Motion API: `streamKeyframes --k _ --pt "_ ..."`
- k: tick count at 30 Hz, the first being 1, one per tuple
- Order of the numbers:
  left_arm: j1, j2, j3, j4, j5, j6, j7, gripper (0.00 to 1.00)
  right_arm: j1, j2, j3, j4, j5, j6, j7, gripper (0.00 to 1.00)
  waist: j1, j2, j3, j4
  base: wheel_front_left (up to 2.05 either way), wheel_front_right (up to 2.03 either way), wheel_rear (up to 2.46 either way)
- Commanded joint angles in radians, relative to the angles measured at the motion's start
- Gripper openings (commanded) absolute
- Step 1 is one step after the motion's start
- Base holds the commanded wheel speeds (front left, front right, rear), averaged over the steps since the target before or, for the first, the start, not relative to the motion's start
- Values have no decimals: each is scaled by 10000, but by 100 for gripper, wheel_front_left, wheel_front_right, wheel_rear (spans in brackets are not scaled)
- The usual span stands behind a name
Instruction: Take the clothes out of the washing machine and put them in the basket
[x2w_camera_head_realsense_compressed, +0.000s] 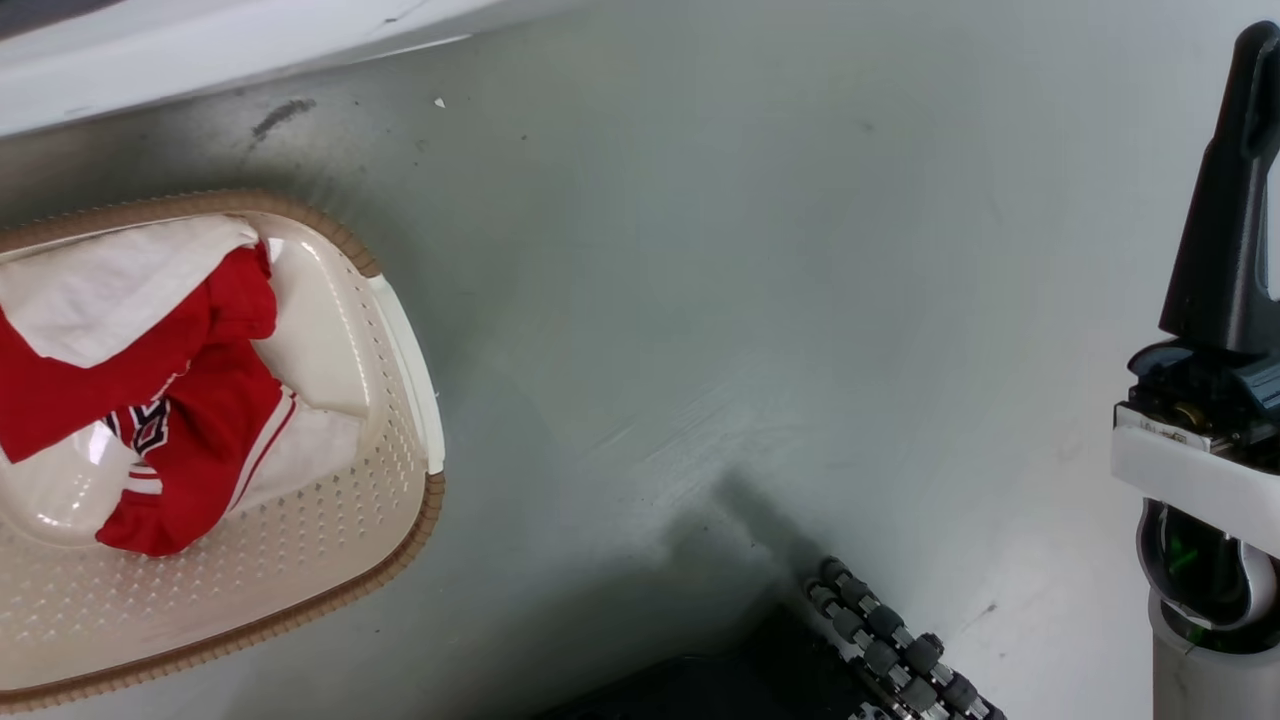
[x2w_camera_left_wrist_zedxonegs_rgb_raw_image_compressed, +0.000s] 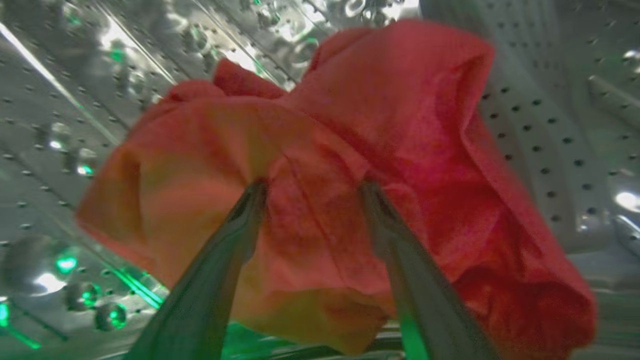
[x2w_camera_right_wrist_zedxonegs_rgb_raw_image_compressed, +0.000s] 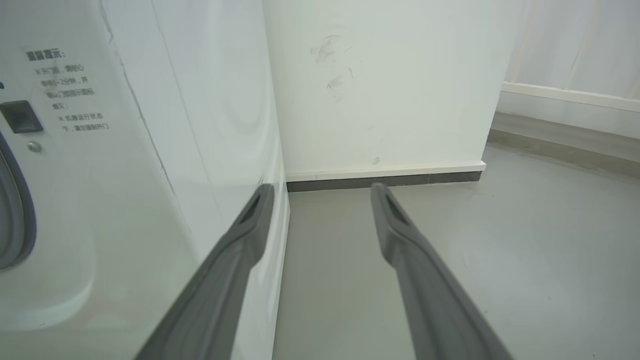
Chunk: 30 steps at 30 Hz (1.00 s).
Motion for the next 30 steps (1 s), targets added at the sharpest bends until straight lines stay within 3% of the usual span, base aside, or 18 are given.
streamKeyframes --k 1,14,15,16,22,30 --pt "-178 42 -115 33 108 -42 137 100 -120 12 -24 -81 63 -7 -20 100 -2 0 176 -102 0 0 0" --pt "-334 107 -596 511 145 81 428 100 64 12 -239 -102 245 -7 -20 100 -2 0 525 -52 0 0 0" --pt "-322 123 -631 554 146 67 450 56 45 12 -238 -84 249 -7 -20 100 -2 0 521 -52 0 0 0" --pt "-326 134 -624 581 100 74 412 0 17 12 -235 -65 256 -7 -20 100 -2 0 516 -54 0 0 0" --pt "-431 253 -711 447 -5 43 -202 0 -185 12 -172 79 268 -7 -20 100 -2 0 383 -141 0 0 0" --pt "242 6 -570 468 -560 -8 -1993 0 -162 10 -40 299 -56 -7 -20 100 -2 0 -534 -21 0 0 0"
